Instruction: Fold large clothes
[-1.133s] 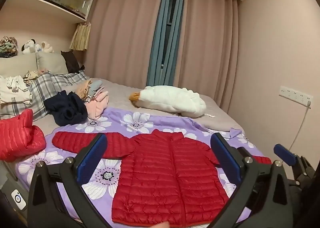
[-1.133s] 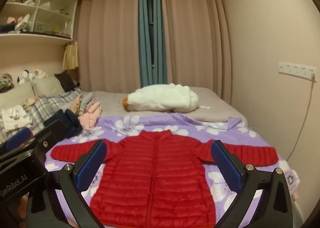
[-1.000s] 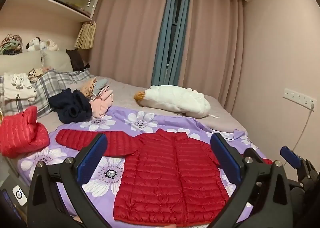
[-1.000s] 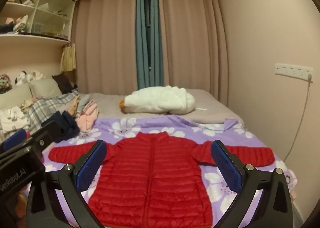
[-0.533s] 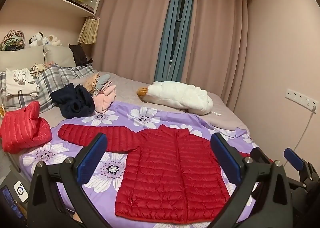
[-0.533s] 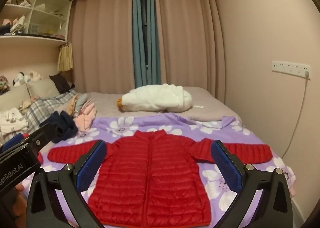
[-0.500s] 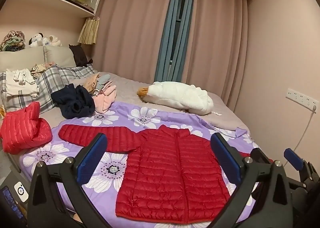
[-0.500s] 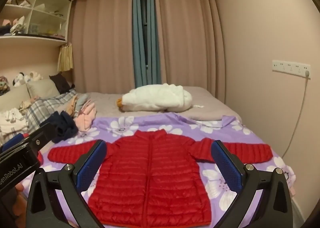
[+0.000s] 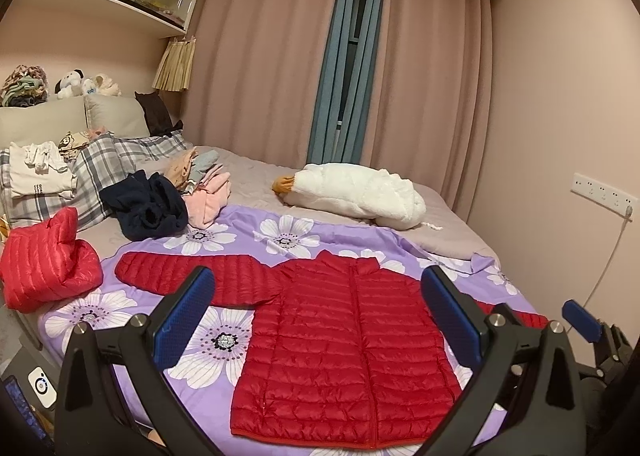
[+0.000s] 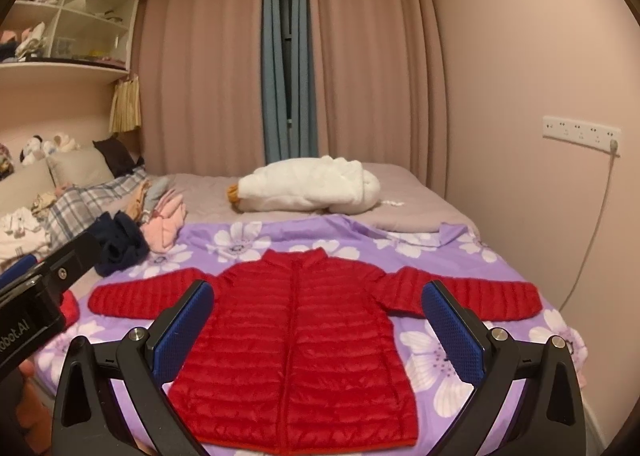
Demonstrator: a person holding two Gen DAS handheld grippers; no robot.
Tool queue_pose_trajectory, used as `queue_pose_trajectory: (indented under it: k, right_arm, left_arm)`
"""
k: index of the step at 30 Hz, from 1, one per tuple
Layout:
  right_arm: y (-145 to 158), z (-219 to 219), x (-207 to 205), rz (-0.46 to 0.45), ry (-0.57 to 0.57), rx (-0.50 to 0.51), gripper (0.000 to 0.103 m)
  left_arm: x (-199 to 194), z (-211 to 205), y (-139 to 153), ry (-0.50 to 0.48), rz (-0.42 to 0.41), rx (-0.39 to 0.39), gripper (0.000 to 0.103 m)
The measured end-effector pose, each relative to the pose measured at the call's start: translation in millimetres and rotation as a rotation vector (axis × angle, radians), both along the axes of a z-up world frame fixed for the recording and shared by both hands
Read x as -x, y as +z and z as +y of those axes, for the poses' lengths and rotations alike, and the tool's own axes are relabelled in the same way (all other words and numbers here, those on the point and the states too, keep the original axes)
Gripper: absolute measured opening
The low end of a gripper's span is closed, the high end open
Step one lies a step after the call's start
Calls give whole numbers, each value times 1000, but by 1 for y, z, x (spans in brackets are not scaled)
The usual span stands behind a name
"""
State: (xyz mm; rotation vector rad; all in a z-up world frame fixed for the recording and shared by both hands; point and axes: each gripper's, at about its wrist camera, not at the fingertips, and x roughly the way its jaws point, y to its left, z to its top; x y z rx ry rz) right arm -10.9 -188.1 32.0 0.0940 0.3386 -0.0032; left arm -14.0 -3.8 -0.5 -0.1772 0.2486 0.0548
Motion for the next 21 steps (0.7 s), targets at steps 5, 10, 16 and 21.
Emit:
queue_pose_trajectory:
  k: [5,10,16,21]
  right_arm:
    - [0,3,2,-2,19,-5,103]
    - [3,2,4,-13,17,-5,103]
    - [6,0,2,-19,9,-12,103]
    - [5,1,2,-16,5,-11,103]
  left_arm:
    - [-3,1,2,-9,5,6,103]
    - [-4,2,0,3,8,5,103]
    - [-4,0,1,-4,6,11,103]
    - [-6,-3,2,-1,3,9,103]
